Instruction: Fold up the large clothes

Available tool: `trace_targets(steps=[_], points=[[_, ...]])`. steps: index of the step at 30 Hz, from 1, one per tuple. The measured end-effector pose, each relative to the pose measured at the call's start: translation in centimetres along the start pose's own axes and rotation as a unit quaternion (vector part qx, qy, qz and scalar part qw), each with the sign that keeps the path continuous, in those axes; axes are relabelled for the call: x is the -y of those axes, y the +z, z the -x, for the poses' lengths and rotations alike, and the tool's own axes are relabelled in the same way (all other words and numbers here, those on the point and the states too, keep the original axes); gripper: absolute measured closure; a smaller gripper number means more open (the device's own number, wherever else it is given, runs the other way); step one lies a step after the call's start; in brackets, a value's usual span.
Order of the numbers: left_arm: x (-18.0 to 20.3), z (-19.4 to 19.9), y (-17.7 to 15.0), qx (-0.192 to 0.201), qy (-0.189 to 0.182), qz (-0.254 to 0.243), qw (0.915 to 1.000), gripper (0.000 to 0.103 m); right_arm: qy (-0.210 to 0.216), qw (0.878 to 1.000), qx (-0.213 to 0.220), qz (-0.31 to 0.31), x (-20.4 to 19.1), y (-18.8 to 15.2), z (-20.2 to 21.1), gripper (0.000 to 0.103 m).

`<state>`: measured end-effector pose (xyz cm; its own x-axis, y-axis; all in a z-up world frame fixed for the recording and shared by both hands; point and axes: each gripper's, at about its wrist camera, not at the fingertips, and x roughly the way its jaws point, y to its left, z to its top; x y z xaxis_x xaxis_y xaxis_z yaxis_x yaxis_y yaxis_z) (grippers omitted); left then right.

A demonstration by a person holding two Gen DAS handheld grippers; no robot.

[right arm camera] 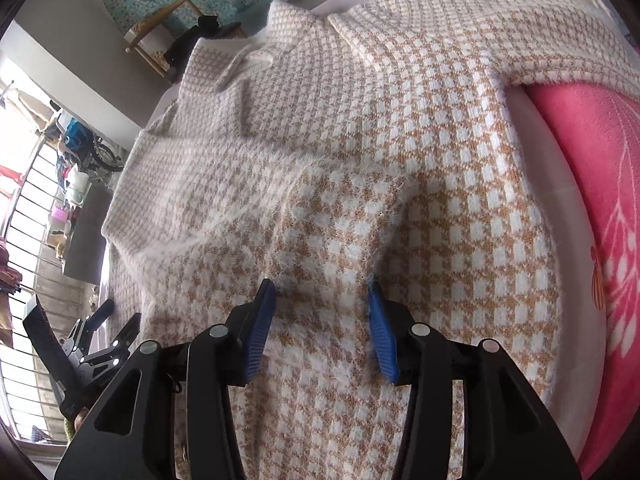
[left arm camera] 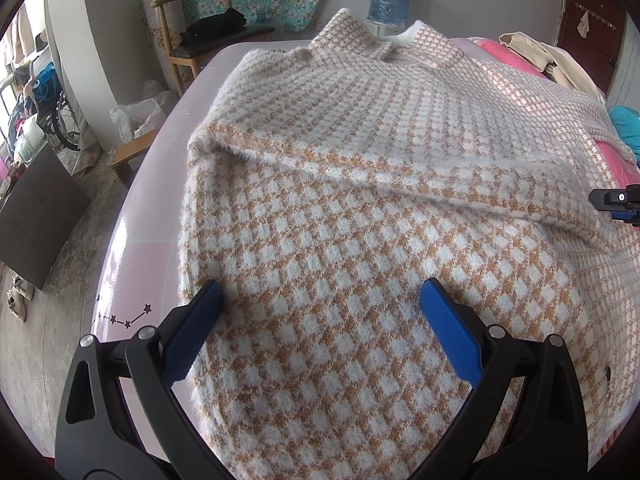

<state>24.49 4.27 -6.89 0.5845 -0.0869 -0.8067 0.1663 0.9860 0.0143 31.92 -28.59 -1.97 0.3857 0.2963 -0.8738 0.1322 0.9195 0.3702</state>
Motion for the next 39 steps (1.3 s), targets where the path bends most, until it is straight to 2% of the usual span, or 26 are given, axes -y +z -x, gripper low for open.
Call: trace_targets(steps=[3,5,7,18,23,28,31,33,36,39], points=[[0.0,0.0,0.0,0.0,0.0,0.0,1.0,0.007,0.002,1.0,-0.001,0.003,-0.1,0.2,-0.5,0.06],[0.0,0.0,-0.1,0.0,0.0,0.0,1.0,0.007,-0.007,1.0,0.001,0.013,-0.5,0.4,-0.2,0.083],[0.0,0.0,0.0,0.001,0.0,0.0,1.0,0.007,-0.014,1.0,0.005,0.023,-1.1,0.7,0.4,0.093],[0.0,0.0,0.2,0.003,-0.001,0.001,1.0,0.007,0.084,0.995,0.056,0.027,-3.0,4.8,6.3,0.095],[-0.4,0.1,0.2,0.011,-0.015,0.011,0.9998,0.007,0.079,0.993,0.055,0.07,-6.9,8.2,6.9,0.095],[-2.9,1.2,0.8,0.033,-0.071,0.076,0.994,0.007,0.097,0.984,0.064,0.138,-15.3,13.3,8.4,0.095],[-4.6,2.5,1.4,0.058,-0.05,0.103,0.9917,0.007,0.109,0.972,0.077,0.194,-23.1,15.8,9.3,0.095],[-5.7,2.8,1.9,0.065,-0.042,0.119,0.9899,0.008,0.131,0.96,0.084,0.232,-28.8,16.8,10.1,0.095],[-6.9,2.6,2.5,0.063,-0.026,0.137,0.9883,0.008,0.166,0.935,0.111,0.292,-36.8,16.9,12.6,0.095],[-7.6,2.0,3.1,0.06,-0.008,0.143,0.9879,0.007,0.205,0.91,0.137,0.333,-41.8,16.4,15.6,0.095]])
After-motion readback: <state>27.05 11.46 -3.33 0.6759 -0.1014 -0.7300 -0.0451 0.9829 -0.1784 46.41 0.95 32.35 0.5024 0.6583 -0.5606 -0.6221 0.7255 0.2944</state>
